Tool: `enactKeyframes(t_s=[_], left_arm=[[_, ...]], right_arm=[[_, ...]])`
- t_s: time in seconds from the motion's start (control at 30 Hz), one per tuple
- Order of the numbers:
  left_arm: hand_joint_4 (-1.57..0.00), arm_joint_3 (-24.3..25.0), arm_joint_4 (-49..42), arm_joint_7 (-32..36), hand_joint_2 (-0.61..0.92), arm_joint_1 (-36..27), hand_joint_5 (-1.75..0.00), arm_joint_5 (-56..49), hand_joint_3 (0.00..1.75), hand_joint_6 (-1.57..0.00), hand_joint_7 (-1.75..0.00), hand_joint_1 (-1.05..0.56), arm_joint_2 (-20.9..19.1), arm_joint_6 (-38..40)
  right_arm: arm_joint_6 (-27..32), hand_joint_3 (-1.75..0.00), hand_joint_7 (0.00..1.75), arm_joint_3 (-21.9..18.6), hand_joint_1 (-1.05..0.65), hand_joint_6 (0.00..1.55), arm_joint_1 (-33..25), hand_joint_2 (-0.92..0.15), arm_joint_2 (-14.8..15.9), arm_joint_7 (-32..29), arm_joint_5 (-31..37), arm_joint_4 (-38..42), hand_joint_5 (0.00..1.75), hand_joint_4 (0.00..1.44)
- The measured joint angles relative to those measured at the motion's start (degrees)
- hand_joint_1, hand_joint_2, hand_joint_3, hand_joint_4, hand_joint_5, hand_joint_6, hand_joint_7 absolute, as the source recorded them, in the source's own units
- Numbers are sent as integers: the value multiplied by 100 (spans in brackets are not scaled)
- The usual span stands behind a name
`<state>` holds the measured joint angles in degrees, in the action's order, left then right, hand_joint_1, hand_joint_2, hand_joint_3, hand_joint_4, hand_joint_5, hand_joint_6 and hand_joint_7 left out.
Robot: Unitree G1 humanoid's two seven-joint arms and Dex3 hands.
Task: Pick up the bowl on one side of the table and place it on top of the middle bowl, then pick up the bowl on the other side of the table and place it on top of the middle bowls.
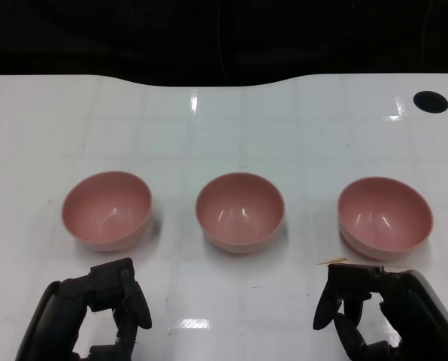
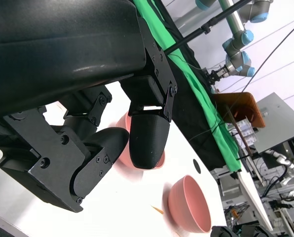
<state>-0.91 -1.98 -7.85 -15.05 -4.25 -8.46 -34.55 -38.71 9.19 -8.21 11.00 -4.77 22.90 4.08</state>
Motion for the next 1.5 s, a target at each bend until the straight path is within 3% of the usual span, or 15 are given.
enactKeyframes(t_s=[0.53,0.77,0.93,1.07,1.33,1.5], left_arm=[[-89,-6,-3,2,30,7,-173,-22,153,-85,-154,-4,0,0],[-88,-6,-37,1,30,16,-172,-11,153,-84,-154,-4,0,0],[-88,-6,-44,1,30,16,-172,-11,152,-85,-153,-4,0,0],[-88,-6,-43,1,30,16,-173,-11,152,-85,-153,-4,0,0],[-88,-9,-43,-2,30,19,-173,32,153,-85,-154,-3,0,2],[-87,-16,-43,-2,30,20,-173,36,153,-85,-154,-4,0,3]], right_arm=[[5,-163,132,3,-4,85,0,-14,15,2,0,28,175,89],[63,-146,105,3,-5,89,0,-24,14,3,0,25,163,90],[88,-122,82,0,-6,85,1,-38,7,3,-3,21,145,84],[144,-109,70,-22,-7,79,41,-41,-32,-55,7,19,128,78],[638,-34,45,-221,-19,66,164,-73,-33,-174,159,-90,99,59],[1180,-14,35,-238,-28,51,171,-83,-33,-173,262,-350,90,44]])
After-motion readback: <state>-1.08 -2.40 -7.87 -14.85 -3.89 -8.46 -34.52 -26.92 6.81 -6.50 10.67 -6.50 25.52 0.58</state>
